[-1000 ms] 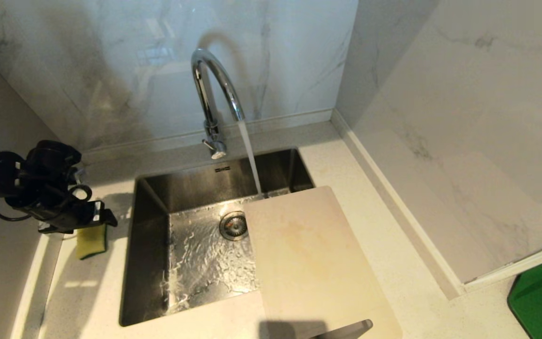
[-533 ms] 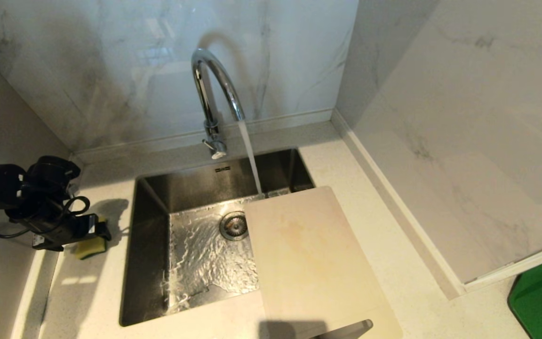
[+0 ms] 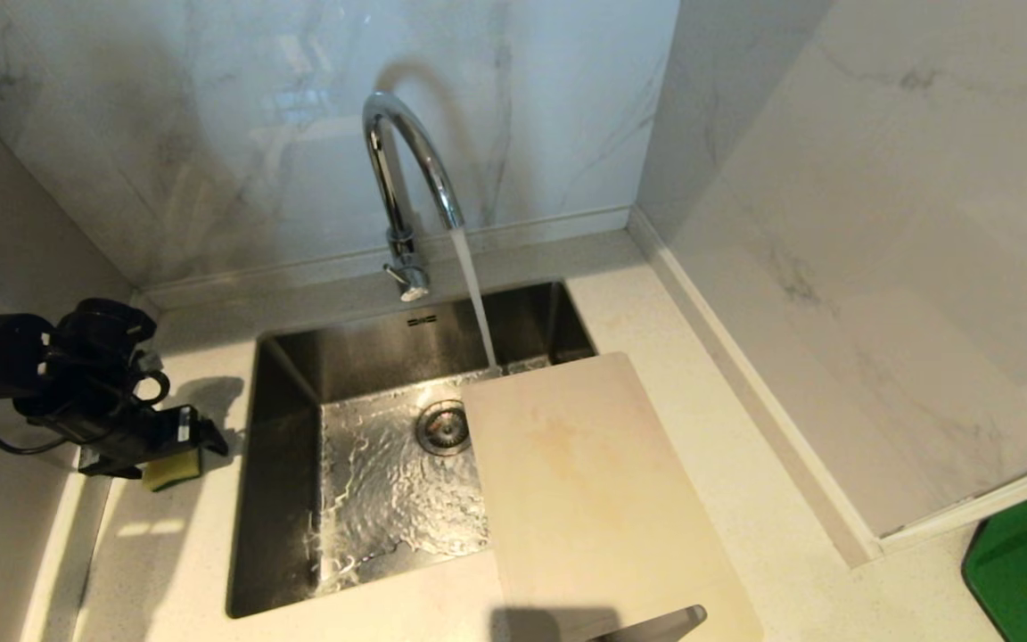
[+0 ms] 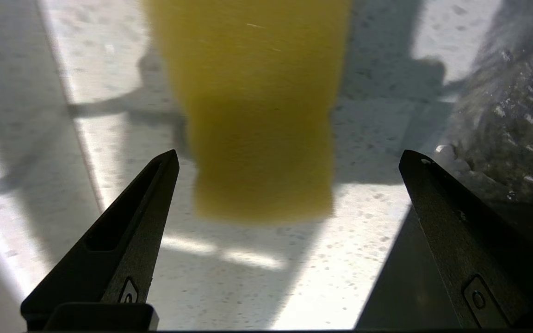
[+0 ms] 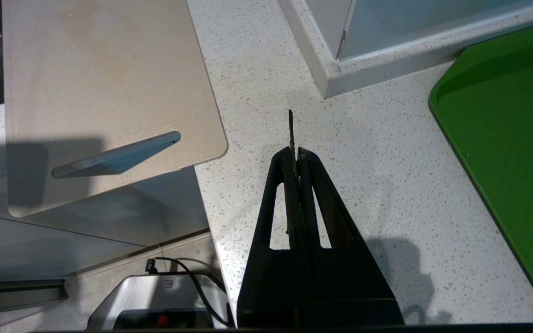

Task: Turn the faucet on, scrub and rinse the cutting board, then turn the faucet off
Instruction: Pick up the cleaning cloth

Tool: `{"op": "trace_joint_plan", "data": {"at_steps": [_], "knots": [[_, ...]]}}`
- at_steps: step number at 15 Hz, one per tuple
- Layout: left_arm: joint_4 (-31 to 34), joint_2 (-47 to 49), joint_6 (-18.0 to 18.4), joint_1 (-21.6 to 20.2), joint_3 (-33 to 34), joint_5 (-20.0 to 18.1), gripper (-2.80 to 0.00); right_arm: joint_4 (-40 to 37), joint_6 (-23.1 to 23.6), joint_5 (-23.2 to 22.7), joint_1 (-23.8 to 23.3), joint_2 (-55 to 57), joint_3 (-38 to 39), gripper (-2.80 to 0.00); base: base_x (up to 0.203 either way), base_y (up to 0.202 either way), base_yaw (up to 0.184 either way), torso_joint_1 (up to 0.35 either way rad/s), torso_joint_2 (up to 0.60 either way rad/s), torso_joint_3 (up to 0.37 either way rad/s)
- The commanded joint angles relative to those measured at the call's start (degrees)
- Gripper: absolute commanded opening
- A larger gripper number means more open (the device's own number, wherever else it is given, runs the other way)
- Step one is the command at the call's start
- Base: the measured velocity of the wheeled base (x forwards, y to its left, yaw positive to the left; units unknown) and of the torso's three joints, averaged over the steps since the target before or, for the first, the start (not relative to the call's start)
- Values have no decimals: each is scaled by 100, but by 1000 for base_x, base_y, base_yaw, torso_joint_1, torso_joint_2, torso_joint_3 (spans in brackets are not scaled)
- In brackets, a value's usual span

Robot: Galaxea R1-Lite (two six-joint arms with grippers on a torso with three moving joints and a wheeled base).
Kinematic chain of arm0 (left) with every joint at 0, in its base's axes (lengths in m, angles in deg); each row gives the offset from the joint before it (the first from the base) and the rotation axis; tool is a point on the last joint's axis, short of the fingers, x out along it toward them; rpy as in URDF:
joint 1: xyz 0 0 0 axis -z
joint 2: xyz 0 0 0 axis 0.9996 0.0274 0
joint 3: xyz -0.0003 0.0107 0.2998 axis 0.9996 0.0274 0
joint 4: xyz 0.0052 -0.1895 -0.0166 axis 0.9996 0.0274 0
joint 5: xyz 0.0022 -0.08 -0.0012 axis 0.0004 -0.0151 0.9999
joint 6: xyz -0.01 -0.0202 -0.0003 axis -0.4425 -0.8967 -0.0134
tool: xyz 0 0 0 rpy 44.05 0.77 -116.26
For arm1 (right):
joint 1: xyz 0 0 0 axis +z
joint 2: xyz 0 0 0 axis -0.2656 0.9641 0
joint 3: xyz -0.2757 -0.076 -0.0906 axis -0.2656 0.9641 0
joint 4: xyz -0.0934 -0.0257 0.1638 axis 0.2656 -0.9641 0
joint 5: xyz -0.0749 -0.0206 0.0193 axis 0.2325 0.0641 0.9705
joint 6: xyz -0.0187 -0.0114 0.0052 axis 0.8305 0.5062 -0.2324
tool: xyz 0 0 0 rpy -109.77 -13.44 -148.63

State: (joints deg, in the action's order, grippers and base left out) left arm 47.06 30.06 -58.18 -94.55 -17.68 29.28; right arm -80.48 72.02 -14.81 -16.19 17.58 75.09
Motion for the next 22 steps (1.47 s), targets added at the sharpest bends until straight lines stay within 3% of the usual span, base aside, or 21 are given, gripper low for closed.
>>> {"op": "trace_joint_plan", "data": {"at_steps": [1, 9, 10, 22], "knots": [[13, 57, -6, -3, -4, -103, 0, -8, -1, 0, 0, -6, 0, -280, 0, 0, 0, 0, 0, 0], [13, 159, 45, -21, -75, -69, 0, -2, -1, 0, 0, -9, 0, -280, 0, 0, 0, 0, 0, 0], [13, 161, 53, -21, -71, -66, -280, -4, -1, 0, 0, -8, 0, -280, 0, 0, 0, 0, 0, 0], [21, 1, 52, -21, -88, -81, -280, -2, -1, 0, 0, -9, 0, -280, 0, 0, 0, 0, 0, 0]]}}
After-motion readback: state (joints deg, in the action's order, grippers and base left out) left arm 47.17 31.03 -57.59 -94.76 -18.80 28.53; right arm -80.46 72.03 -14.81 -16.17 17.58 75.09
